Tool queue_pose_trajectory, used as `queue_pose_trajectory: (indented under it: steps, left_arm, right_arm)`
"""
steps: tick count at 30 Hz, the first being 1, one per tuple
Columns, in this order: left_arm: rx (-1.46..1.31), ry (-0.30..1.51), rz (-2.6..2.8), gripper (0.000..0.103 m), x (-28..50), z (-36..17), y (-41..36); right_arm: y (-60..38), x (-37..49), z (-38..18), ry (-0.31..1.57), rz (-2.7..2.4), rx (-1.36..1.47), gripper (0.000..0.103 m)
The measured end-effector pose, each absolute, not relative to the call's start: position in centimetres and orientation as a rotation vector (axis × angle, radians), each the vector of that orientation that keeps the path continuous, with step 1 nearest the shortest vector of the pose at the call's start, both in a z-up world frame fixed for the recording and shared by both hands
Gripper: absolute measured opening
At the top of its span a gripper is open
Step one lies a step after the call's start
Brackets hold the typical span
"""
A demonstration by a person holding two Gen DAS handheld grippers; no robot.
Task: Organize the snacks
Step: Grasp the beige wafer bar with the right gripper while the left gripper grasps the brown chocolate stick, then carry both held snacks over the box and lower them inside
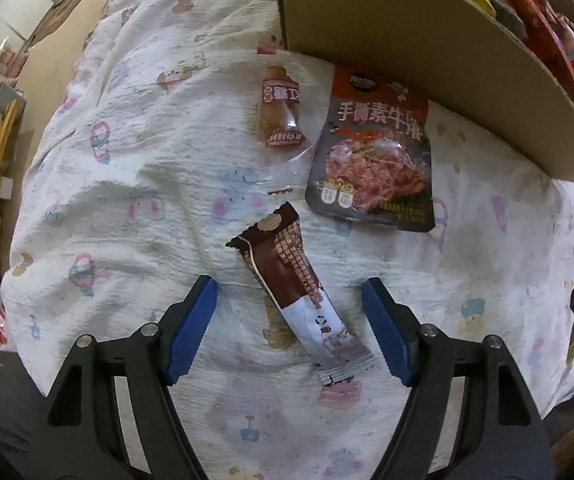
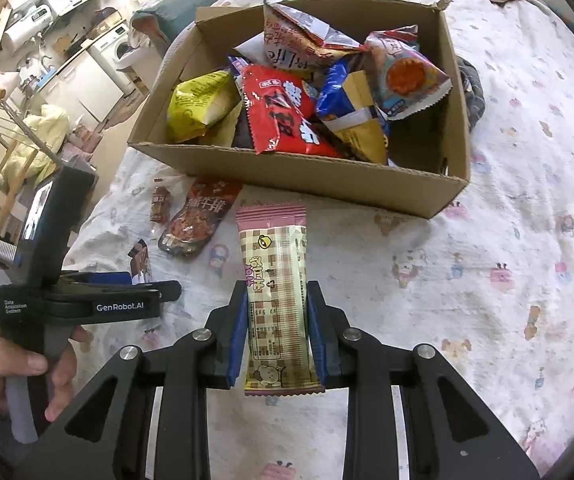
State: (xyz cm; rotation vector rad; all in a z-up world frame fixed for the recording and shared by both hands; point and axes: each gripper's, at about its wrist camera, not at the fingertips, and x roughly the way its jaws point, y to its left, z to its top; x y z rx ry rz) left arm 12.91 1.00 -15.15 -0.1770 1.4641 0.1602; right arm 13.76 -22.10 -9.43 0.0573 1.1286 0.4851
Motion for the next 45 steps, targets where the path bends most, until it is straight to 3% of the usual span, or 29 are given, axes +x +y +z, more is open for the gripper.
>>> queue_pose_trajectory:
  steps: [3,6,10,26,36,45]
  left_arm:
    - [-0.150,1.459,0.149,0.054,12.6,-15.0,0.4]
    - [-0.127,1.452,0.121,0.027,12.3,-14.6,0.0]
    - [-0.118,1.452,0.091,0.013,11.5,-13.8,0.1]
    - [-0.077,1.374,0.087,0.013,8.9,-8.7,0.5]
    - [-0.023,1.162,0.047,0.013,10.6,-0.7,-1.4]
    - [0.011,0.998,0.023,0.013,14.8,3.1,-0.4]
  right_arm:
    - [-21.8,13.9,-9.5,1.125,0.490,0.056,0.029]
    - [-21.1,14.0,-9.3,1.115,0.503,0.051,0.029]
    - [-20.5,13.9,-8.9,1.104,0.524,0.060,0.029]
    - [-20.3,13.4,-6.2,1.038,0.588,0.106,0.029]
    - [-23.4,13.3,-2.6,0.909,0.545,0.213,0.029]
    - [-26.3,15.0,-0.4,0.841,0.487,0.276,0.029]
